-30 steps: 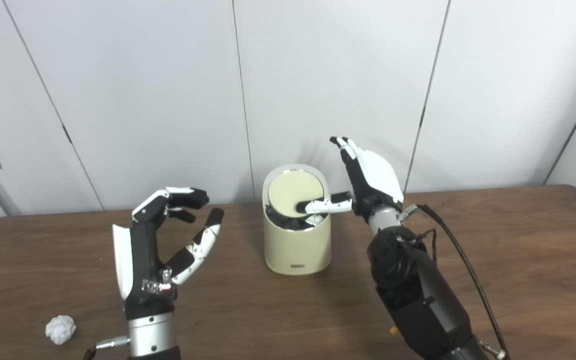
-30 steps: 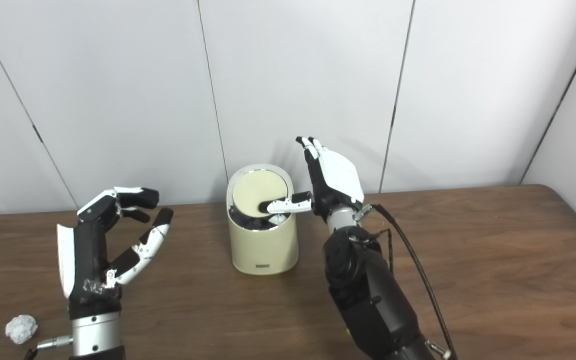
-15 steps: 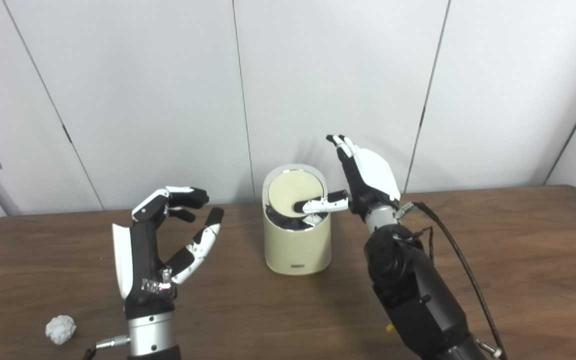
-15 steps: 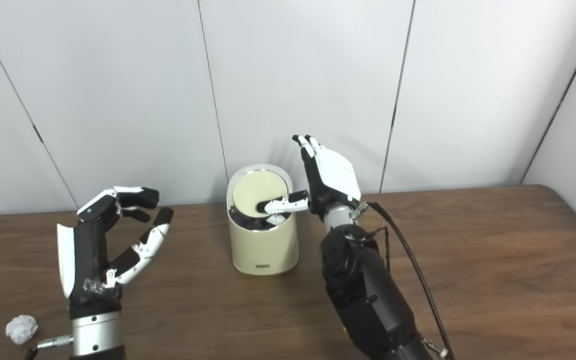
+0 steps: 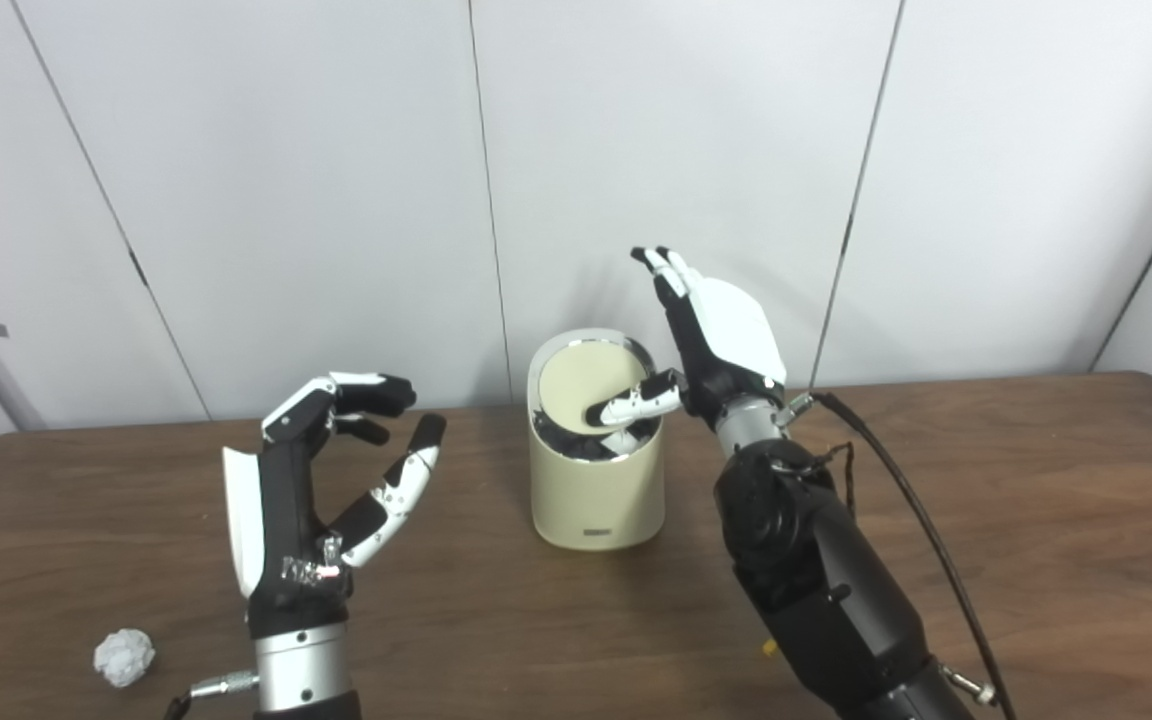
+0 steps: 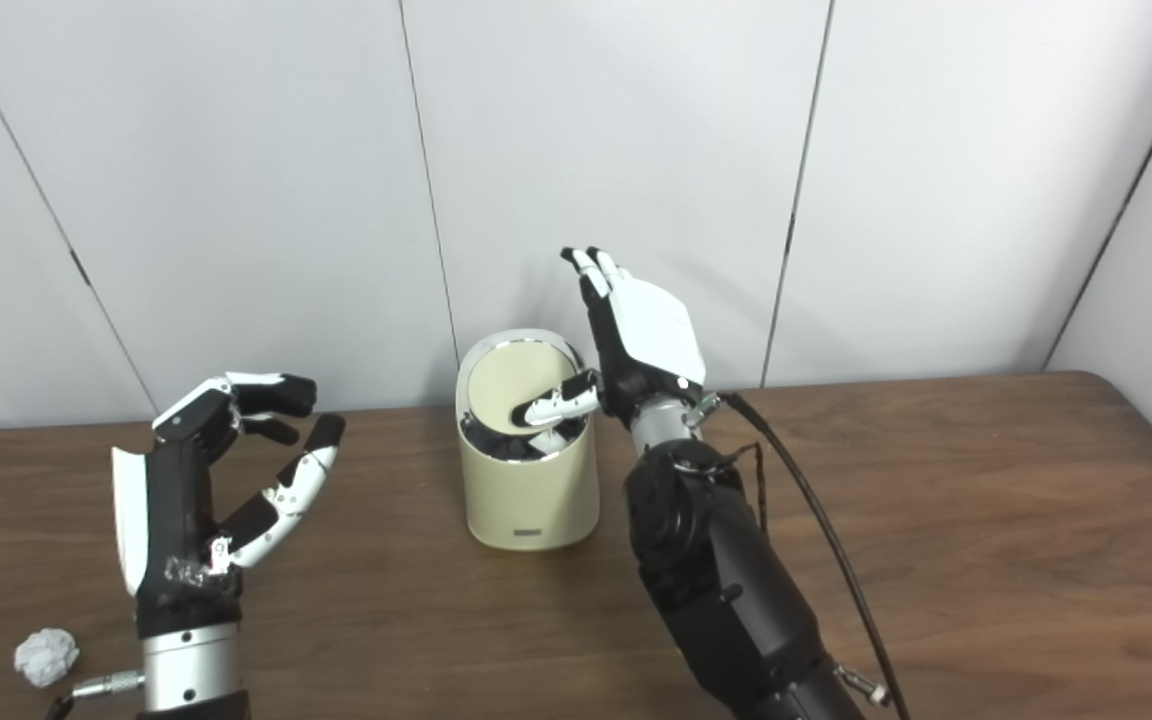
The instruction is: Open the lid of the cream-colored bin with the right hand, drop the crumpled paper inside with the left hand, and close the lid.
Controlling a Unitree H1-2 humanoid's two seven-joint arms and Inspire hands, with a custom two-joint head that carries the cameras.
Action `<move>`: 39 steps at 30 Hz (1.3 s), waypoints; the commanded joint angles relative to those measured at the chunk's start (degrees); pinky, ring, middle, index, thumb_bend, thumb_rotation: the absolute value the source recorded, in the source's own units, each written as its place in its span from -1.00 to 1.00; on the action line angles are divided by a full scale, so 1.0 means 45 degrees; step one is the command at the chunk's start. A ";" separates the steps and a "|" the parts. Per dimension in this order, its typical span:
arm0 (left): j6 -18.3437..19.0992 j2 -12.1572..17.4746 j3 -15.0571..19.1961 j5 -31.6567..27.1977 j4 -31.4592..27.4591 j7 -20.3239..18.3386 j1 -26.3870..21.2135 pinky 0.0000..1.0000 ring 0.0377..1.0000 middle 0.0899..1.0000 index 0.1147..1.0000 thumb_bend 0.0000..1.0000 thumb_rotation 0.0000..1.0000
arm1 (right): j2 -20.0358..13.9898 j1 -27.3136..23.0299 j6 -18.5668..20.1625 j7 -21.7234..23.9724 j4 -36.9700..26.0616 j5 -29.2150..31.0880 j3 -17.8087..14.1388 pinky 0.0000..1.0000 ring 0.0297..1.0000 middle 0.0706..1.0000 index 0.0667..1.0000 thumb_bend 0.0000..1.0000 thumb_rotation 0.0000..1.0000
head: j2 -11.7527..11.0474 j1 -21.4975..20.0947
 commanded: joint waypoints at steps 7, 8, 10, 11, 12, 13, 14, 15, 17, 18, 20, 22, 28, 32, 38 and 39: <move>-0.0234 0.0091 -0.0008 -0.0003 -0.0293 0.0129 -0.0402 -0.12 0.06 0.10 -0.15 -0.04 -0.84 | -0.0107 0.0047 -0.0522 0.0210 -0.0754 0.0503 -0.0018 0.72 0.87 0.88 0.84 0.56 0.99 | -0.0016 -0.0079; -0.0225 0.0089 -0.0012 -0.0007 -0.0298 0.0121 -0.0398 -0.12 0.07 0.10 -0.15 -0.04 -0.84 | -0.0132 0.0099 -0.0582 0.0213 -0.0836 0.0566 -0.0033 0.71 0.86 0.87 0.83 0.56 0.99 | -0.0016 -0.0079; -0.0243 0.0079 -0.0013 -0.0023 -0.0279 0.0132 -0.0389 -0.12 0.07 0.10 -0.15 -0.04 -0.84 | -0.0180 0.0189 -0.0681 0.0187 -0.0944 0.0670 -0.0064 0.69 0.84 0.86 0.82 0.57 1.00 | -0.0069 -0.0089; -0.0252 0.0076 -0.0013 -0.0026 -0.0267 0.0139 -0.0384 -0.12 0.07 0.10 -0.15 -0.04 -0.85 | -0.0191 0.0229 -0.0725 0.0171 -0.0986 0.0724 -0.0090 0.67 0.83 0.85 0.81 0.57 1.00 | -0.0069 -0.0089; -0.0270 0.0076 -0.0016 -0.0027 -0.0258 0.0144 -0.0378 -0.12 0.07 0.10 -0.15 -0.04 -0.85 | -0.0199 0.0282 -0.0771 0.0184 -0.1061 0.0816 -0.0136 0.67 0.83 0.85 0.80 0.57 1.00 | -0.0070 -0.0064; -0.0288 0.0079 -0.0021 -0.0035 -0.0254 0.0144 -0.0375 -0.12 0.07 0.10 -0.15 -0.04 -0.85 | -0.0183 0.0351 -0.0866 0.0187 -0.1162 0.1014 -0.0239 0.65 0.83 0.85 0.80 0.57 1.00 | -0.0070 -0.0064; -0.0292 0.0082 -0.0026 -0.0040 -0.0266 0.0137 -0.0369 -0.12 0.06 0.10 -0.15 -0.04 -0.85 | -0.0162 0.0420 -0.0985 0.0160 -0.1263 0.1220 -0.0346 0.63 0.82 0.84 0.80 0.59 1.00 | -0.0055 -0.0062; -0.0276 0.0085 -0.0028 -0.0047 -0.0290 0.0122 -0.0363 -0.12 0.06 0.10 -0.15 -0.04 -0.85 | -0.0144 0.0487 -0.1124 0.0113 -0.1370 0.1407 -0.0444 0.60 0.80 0.83 0.79 0.60 1.00 | -0.0043 -0.0044; -0.0247 0.0097 -0.0022 -0.0036 -0.0333 0.0105 -0.0351 -0.11 0.07 0.10 -0.15 -0.04 -0.85 | -0.0116 0.0669 -0.1436 -0.0001 -0.1707 0.1782 -0.0637 0.50 0.74 0.81 0.78 0.62 1.00 | -0.0018 -0.0049; -0.0229 0.0100 -0.0015 -0.0020 -0.0358 0.0102 -0.0345 -0.11 0.07 0.10 -0.15 -0.04 -0.85 | -0.0115 0.0806 -0.1658 -0.0049 -0.1963 0.1996 -0.0742 0.47 0.73 0.80 0.78 0.62 1.00 | -0.0009 -0.0072; -0.0210 0.0107 0.0003 0.0007 -0.0384 0.0108 -0.0338 -0.11 0.07 0.10 -0.15 -0.04 -0.85 | -0.0120 0.1131 -0.2152 -0.0196 -0.2515 0.2357 -0.0949 0.42 0.70 0.78 0.75 0.57 1.00 | 0.0007 -0.0051; -0.0180 0.0122 0.0030 -0.0022 -0.0412 0.0097 -0.0333 -0.11 0.07 0.10 -0.15 -0.04 -0.85 | -0.0133 0.1493 -0.2632 -0.0381 -0.3136 0.2610 -0.1136 0.42 0.70 0.77 0.73 0.52 1.00 | 0.0011 -0.0027; -0.0181 0.0167 0.0156 -0.0108 -0.0417 0.0118 -0.0324 -0.10 0.08 0.11 -0.15 -0.04 -0.85 | -0.0098 0.2510 -0.4186 -0.1088 -0.4771 0.3437 -0.1971 0.65 0.84 0.86 0.83 0.38 1.00 | 0.0092 -0.0021; -0.0043 0.0199 0.0172 0.0049 -0.0457 0.0066 -0.0342 -0.09 0.10 0.11 -0.14 -0.04 -0.84 | -0.0117 0.3179 -0.5447 -0.1703 -0.5537 0.3688 -0.2538 0.59 0.78 0.80 0.74 0.20 1.00 | 0.0192 0.0370; 0.0074 0.0192 0.0028 0.0354 -0.0462 0.0016 -0.0451 -0.10 0.09 0.11 -0.14 -0.04 -0.84 | -0.0220 0.4931 -0.7980 -0.2755 -0.5562 0.4346 -0.3301 0.55 0.70 0.67 0.59 -0.43 0.93 | 0.0126 0.1038; 0.0091 0.0176 -0.0006 0.0438 -0.0490 0.0016 -0.0443 -0.11 0.09 0.11 -0.15 -0.04 -0.84 | -0.0261 0.5182 -0.8399 -0.2892 -0.5446 0.4446 -0.3436 0.53 0.69 0.65 0.59 -0.45 0.91 | 0.0116 0.1121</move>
